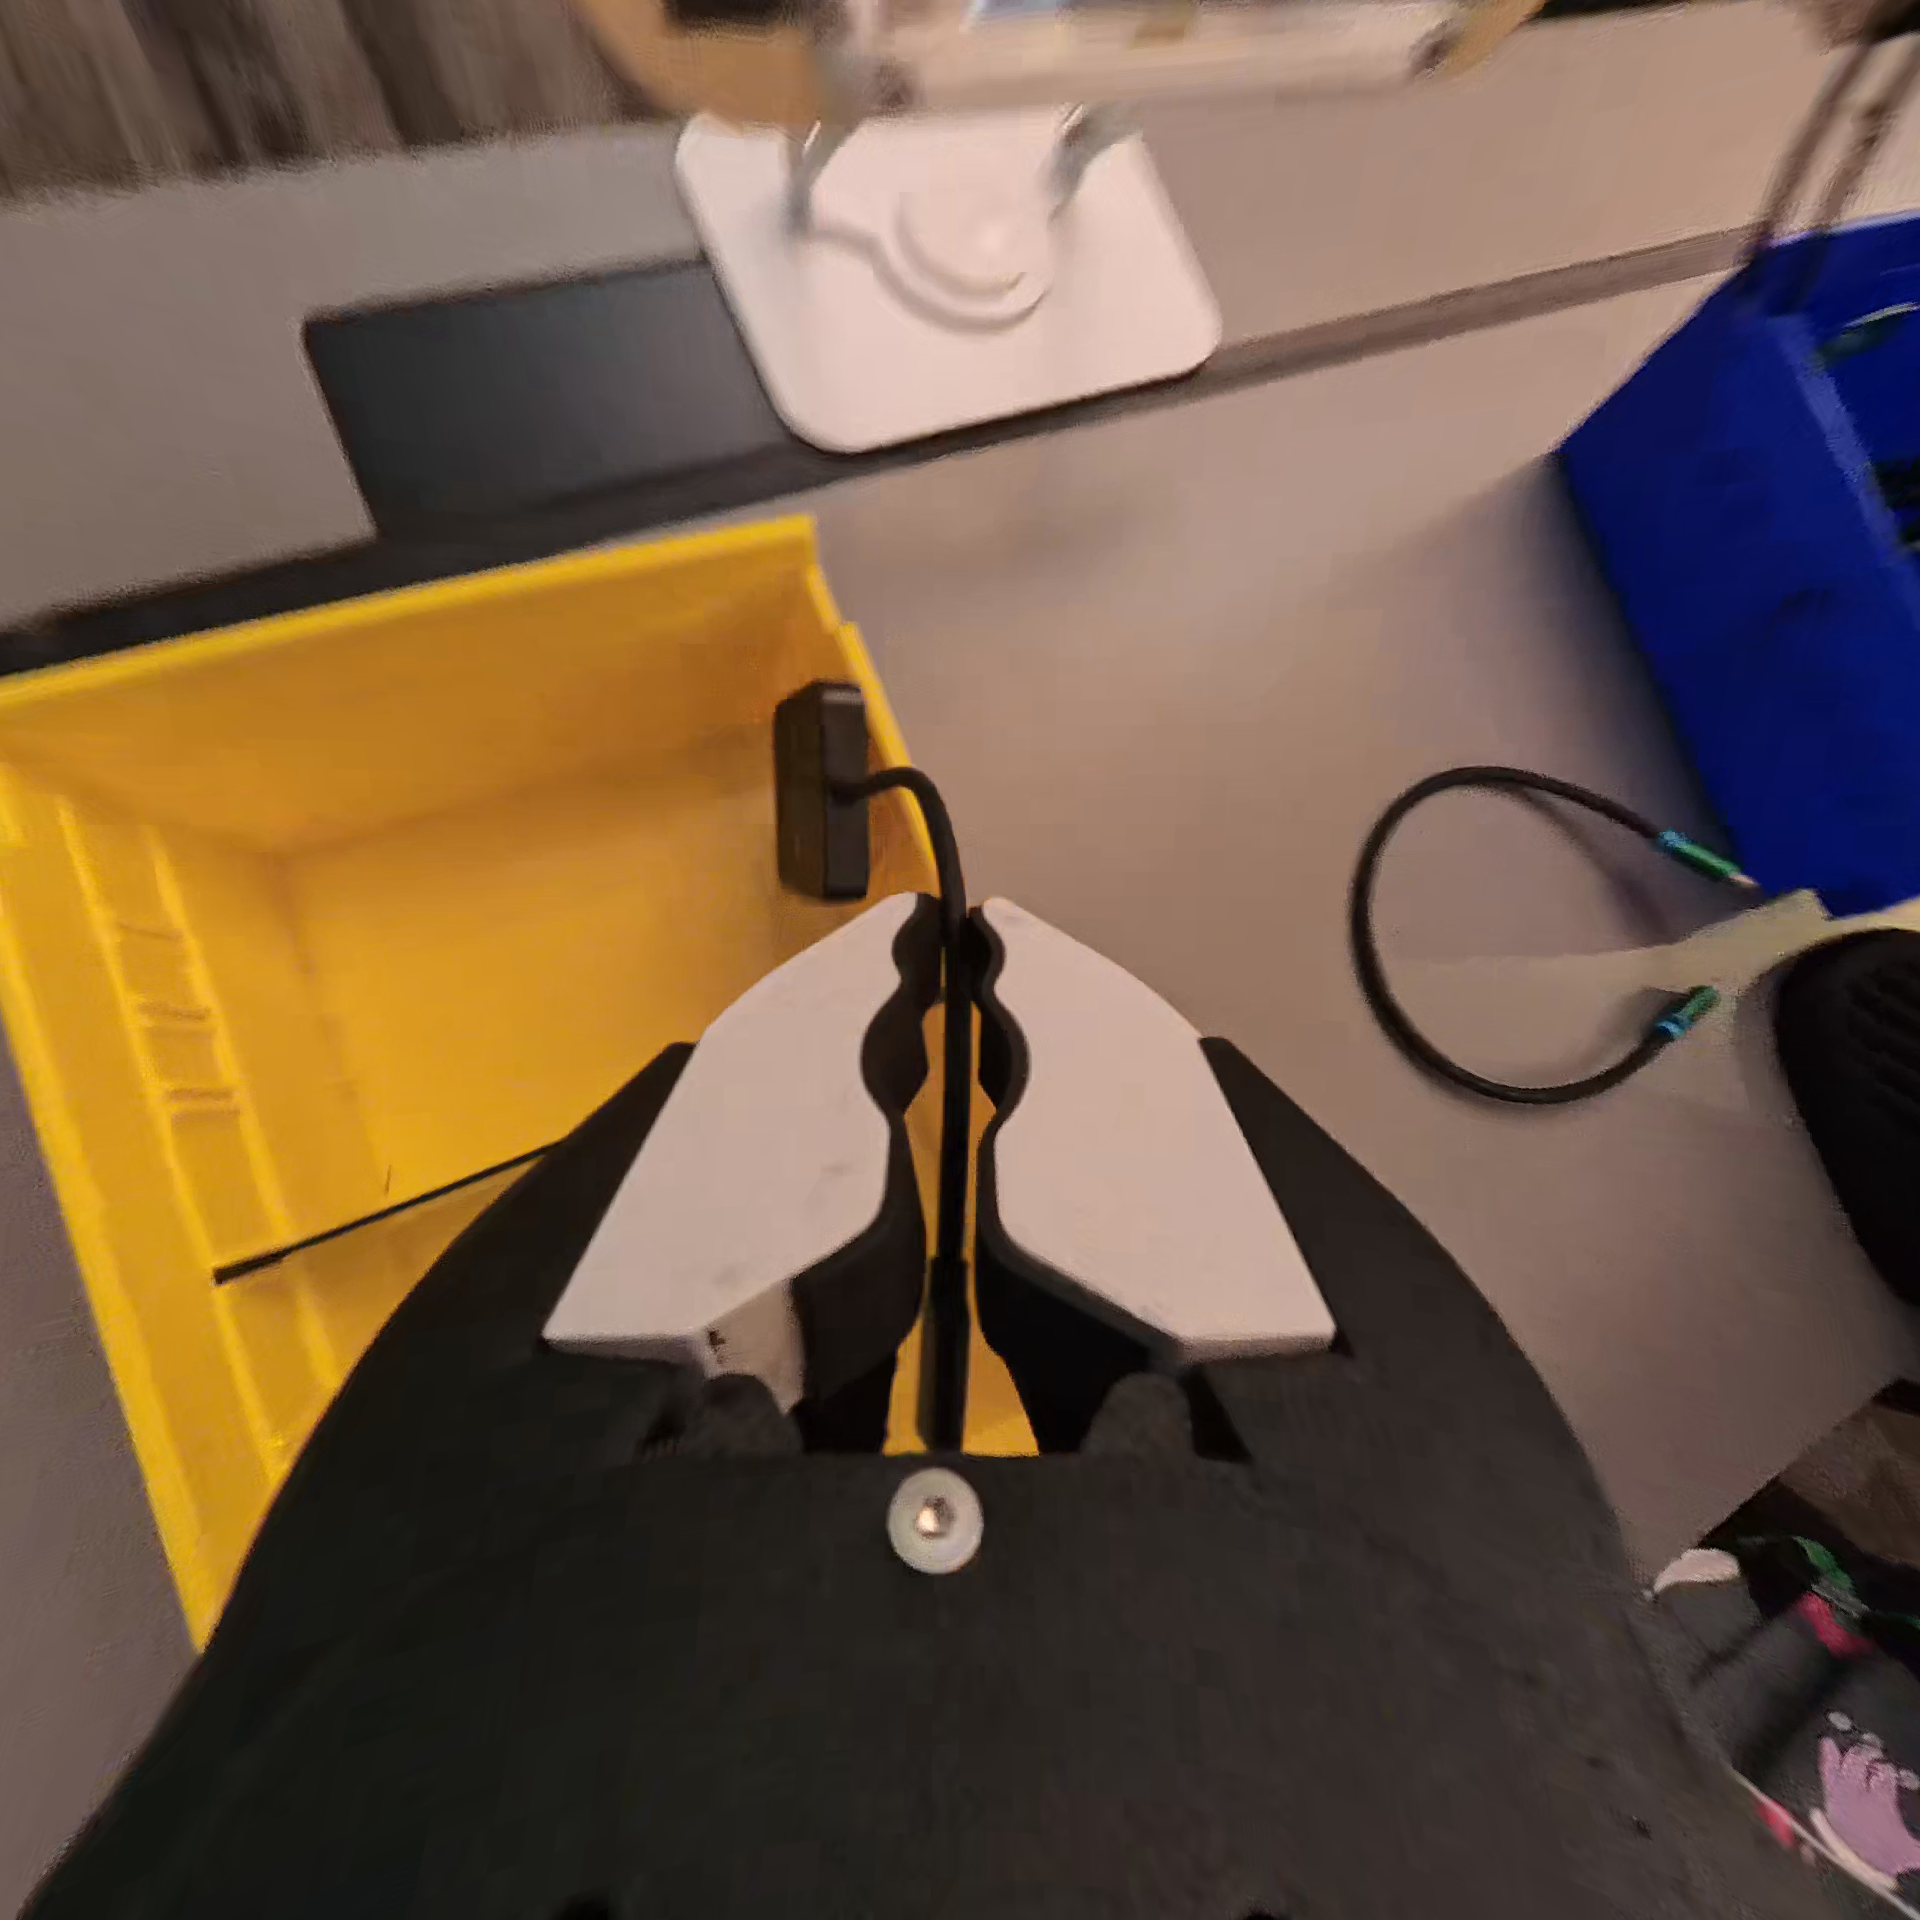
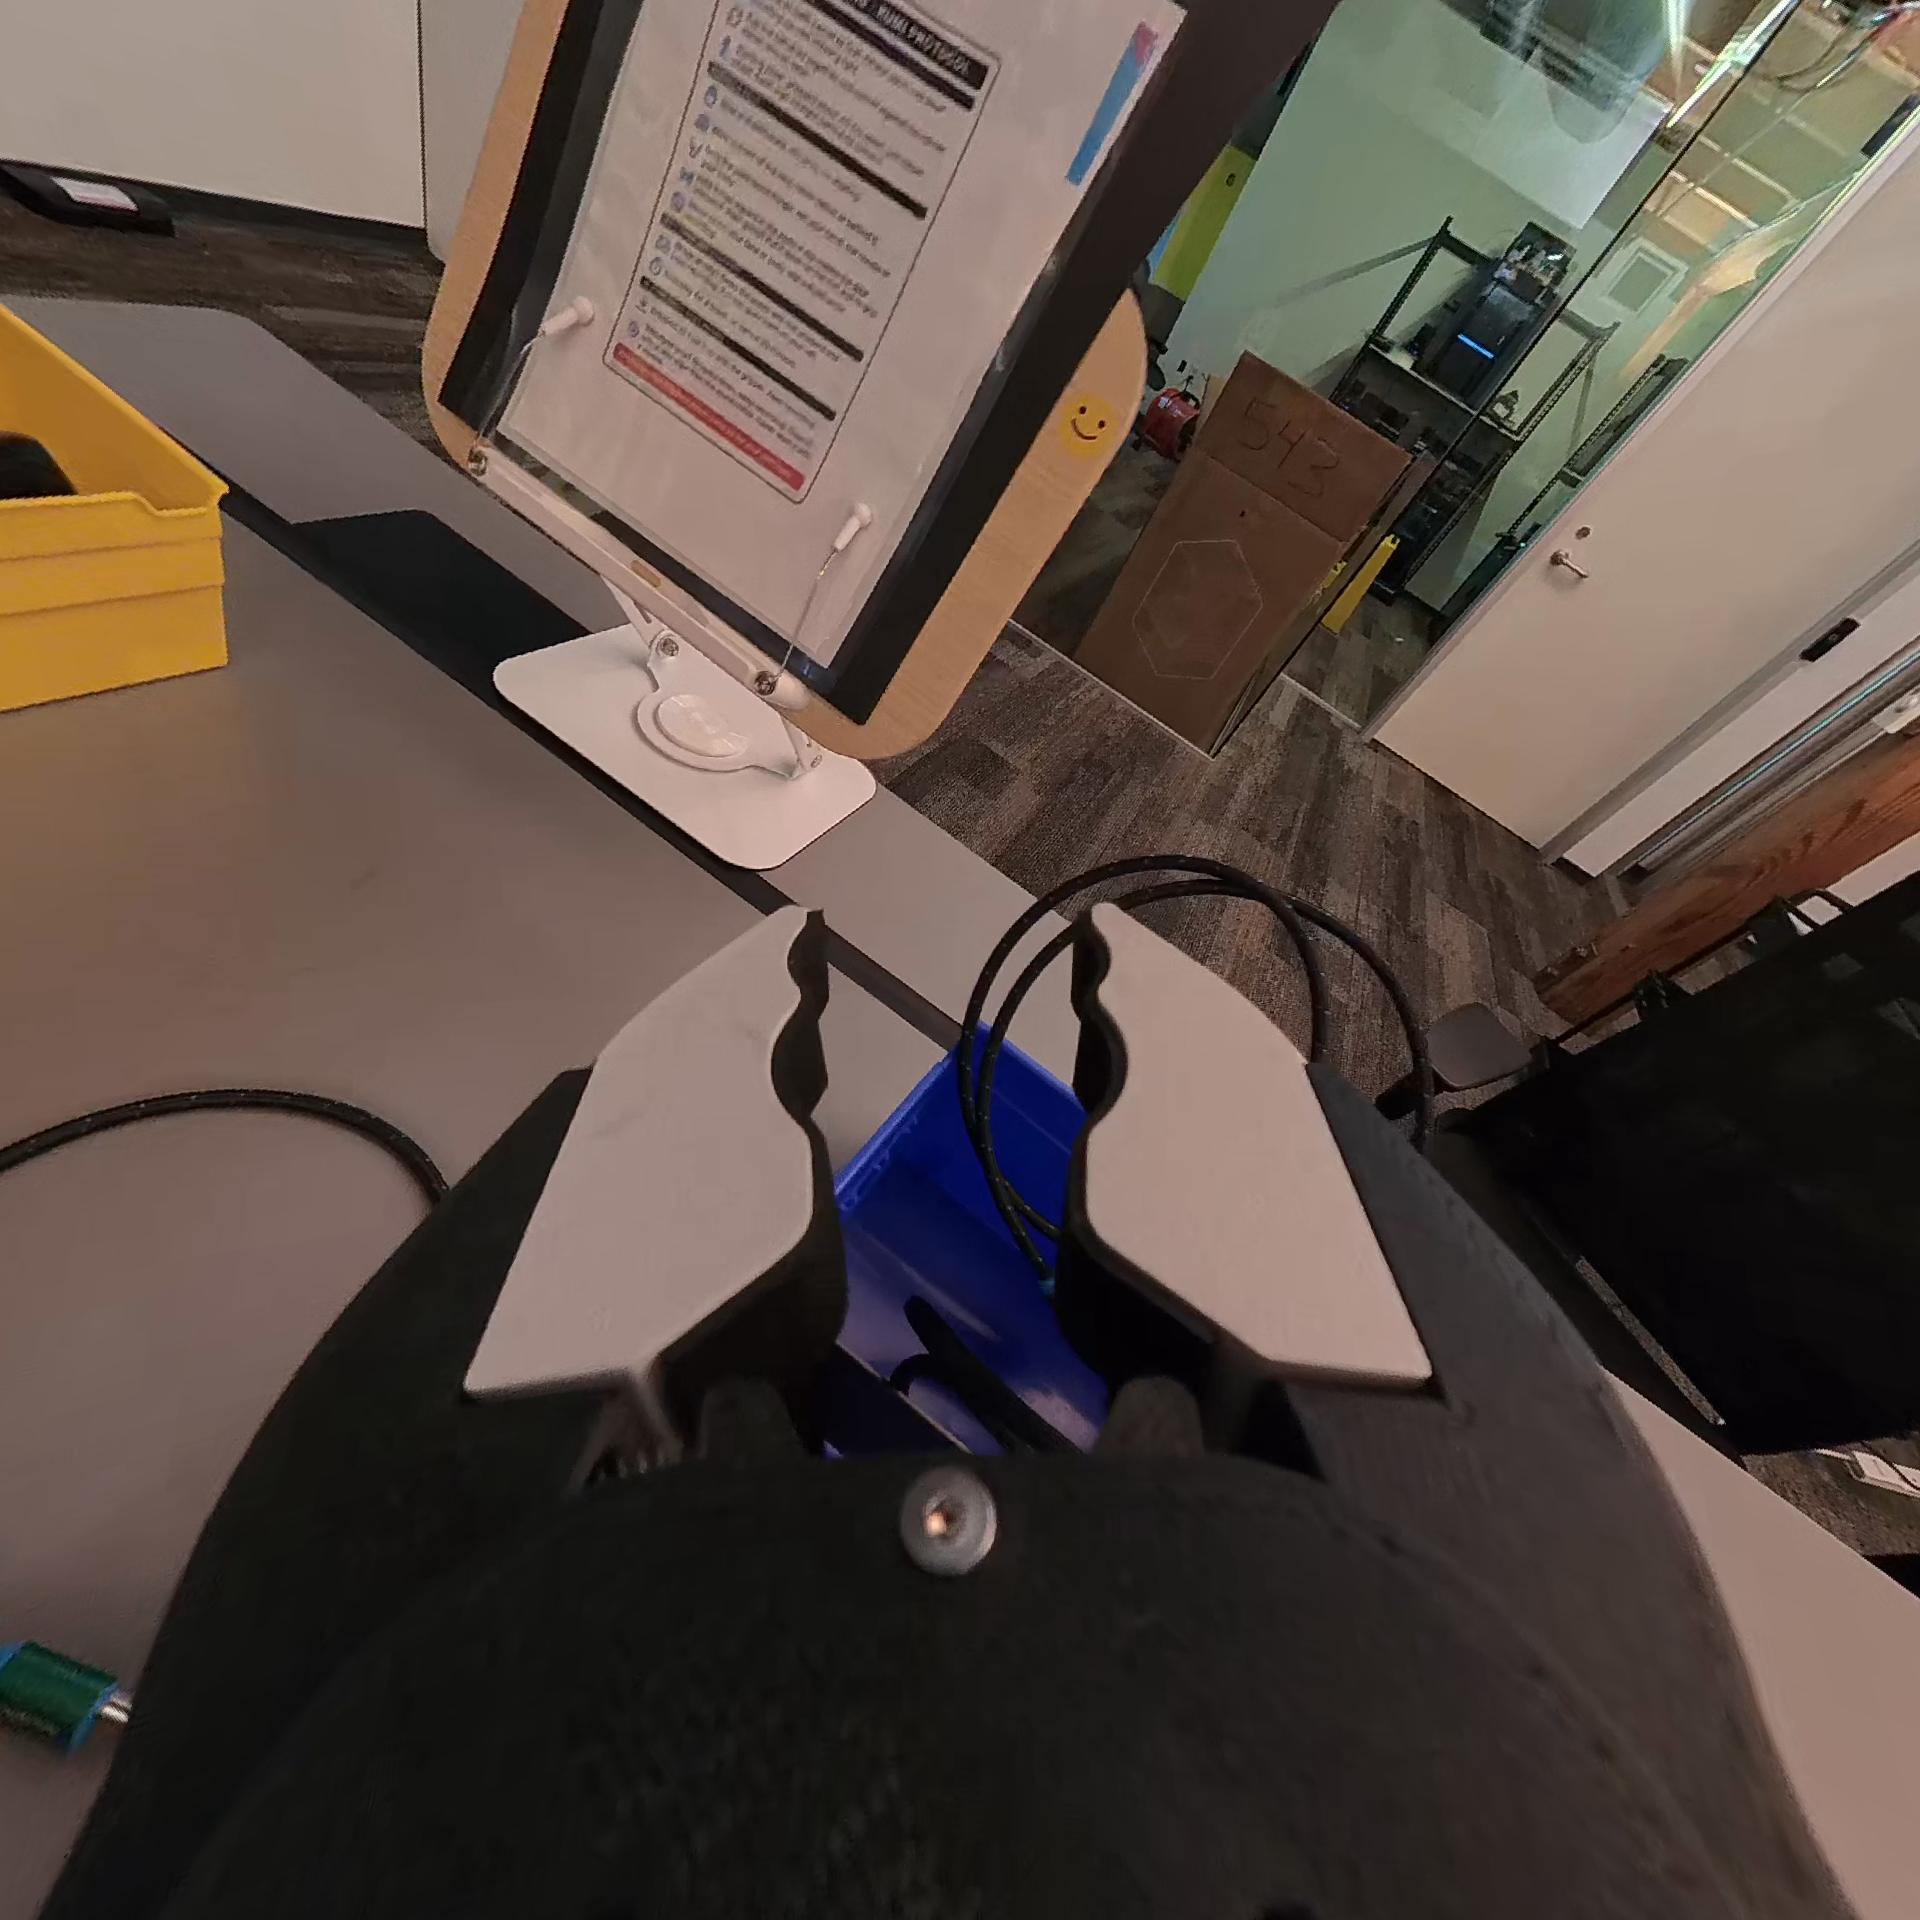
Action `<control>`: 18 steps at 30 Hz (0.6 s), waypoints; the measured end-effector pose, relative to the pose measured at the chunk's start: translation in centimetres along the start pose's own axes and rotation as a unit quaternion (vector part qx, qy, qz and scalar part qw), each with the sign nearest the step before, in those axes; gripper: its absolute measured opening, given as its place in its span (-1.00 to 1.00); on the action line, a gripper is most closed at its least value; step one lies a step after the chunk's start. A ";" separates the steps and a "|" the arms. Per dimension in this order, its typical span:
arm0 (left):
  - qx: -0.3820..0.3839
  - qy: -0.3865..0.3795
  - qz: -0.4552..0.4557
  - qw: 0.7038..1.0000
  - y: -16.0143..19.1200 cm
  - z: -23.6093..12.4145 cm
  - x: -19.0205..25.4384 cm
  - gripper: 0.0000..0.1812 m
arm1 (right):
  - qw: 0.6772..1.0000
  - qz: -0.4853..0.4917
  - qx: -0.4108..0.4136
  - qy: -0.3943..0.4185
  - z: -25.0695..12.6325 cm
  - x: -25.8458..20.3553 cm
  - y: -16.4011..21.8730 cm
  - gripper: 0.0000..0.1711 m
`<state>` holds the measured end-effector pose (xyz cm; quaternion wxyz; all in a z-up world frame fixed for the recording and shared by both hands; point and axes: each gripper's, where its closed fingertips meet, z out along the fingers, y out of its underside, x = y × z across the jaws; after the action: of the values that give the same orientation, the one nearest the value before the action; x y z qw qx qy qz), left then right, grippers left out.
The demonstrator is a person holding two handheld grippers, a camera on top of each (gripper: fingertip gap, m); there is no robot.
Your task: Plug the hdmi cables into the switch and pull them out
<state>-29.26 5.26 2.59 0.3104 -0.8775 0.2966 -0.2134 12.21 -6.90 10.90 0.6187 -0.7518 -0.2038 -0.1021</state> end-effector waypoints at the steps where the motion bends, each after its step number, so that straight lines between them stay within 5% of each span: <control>1: 0.019 0.011 0.020 1.000 -0.6 -1.0 1.3 -0.96 | 1.000 -0.003 -0.002 -0.001 0.2 -0.2 0.0 -0.46; 7: 0.073 0.024 0.125 0.989 -2.1 -3.6 7.4 -0.96 | 0.999 -0.035 -0.015 -0.016 1.1 -1.8 0.1 -0.46; 18: 0.007 0.066 0.192 0.979 -0.6 -0.6 12.0 -0.96 | 0.998 -0.020 -0.021 -0.052 3.3 -5.0 0.8 -0.48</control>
<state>-20.51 -2.44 5.71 0.3320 -0.7860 0.4779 -0.2090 7.77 -4.72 7.46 0.5891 -0.7648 -0.2482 -0.0794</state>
